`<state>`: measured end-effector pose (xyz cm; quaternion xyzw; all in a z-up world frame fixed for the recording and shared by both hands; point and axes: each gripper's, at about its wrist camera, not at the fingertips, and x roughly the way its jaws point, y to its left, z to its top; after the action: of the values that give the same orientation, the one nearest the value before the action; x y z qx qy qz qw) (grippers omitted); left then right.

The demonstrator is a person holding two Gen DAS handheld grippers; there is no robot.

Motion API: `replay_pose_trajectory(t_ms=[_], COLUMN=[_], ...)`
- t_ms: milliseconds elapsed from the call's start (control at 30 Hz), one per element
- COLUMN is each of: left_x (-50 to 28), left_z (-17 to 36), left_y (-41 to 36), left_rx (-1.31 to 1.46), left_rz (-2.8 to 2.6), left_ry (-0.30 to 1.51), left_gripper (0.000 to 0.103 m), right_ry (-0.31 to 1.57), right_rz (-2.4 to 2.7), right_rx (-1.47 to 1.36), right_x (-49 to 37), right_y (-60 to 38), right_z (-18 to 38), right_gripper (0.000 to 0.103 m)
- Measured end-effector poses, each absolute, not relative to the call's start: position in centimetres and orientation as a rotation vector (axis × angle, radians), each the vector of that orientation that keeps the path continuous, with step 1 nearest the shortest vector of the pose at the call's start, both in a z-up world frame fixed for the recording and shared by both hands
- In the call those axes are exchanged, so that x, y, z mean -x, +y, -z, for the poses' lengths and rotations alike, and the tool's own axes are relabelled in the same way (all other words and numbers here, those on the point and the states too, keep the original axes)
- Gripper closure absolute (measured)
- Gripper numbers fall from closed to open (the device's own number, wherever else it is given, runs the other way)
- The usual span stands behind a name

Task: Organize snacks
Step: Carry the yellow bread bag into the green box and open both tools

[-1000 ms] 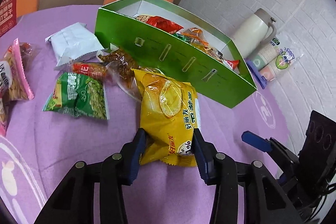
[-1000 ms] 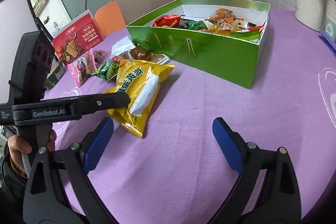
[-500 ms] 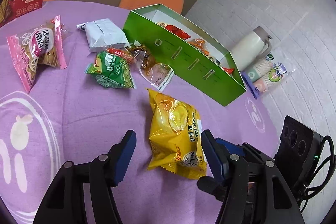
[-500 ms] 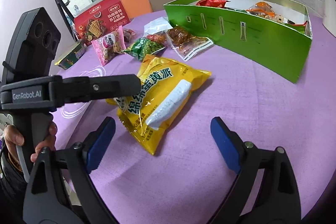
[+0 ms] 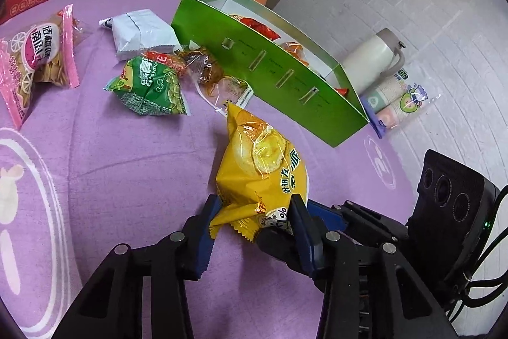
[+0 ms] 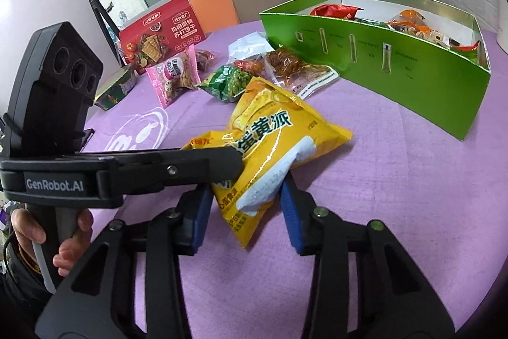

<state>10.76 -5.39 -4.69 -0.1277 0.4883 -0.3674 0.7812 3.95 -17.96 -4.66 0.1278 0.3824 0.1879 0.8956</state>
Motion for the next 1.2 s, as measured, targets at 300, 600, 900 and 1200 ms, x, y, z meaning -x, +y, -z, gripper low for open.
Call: replay_pose_trajectory(t_ms=[300,600,900,1200], left_x=[-10.2,-12.6,-18.7,-25.6], left_z=[-0.1,-6.0,-7.5,-4.7], left_y=[-7.0,-11.4,-15.6,-17.3], left_rx=[0.237,0.159,0.152,0.178], left_rz=[0.845,0.866,0.86,0.828], left_ry=[0.939,0.793,0.813,0.911], left_gripper=[0.063,0.063,0.063,0.063], right_ry=[0.65,0.548,0.565,0.672], right_rz=[-0.336,-0.269,-0.256,-0.256], right_rx=[-0.233,-0.248,-0.307,-0.344], right_x=[-3.3,-6.6,-12.9,-19.2], right_y=[-19.8,-23.6,-27.4,-29.1], right_z=[-0.6,-4.3,-4.6,-1.9], right_gripper=[0.063,0.063,0.063,0.063])
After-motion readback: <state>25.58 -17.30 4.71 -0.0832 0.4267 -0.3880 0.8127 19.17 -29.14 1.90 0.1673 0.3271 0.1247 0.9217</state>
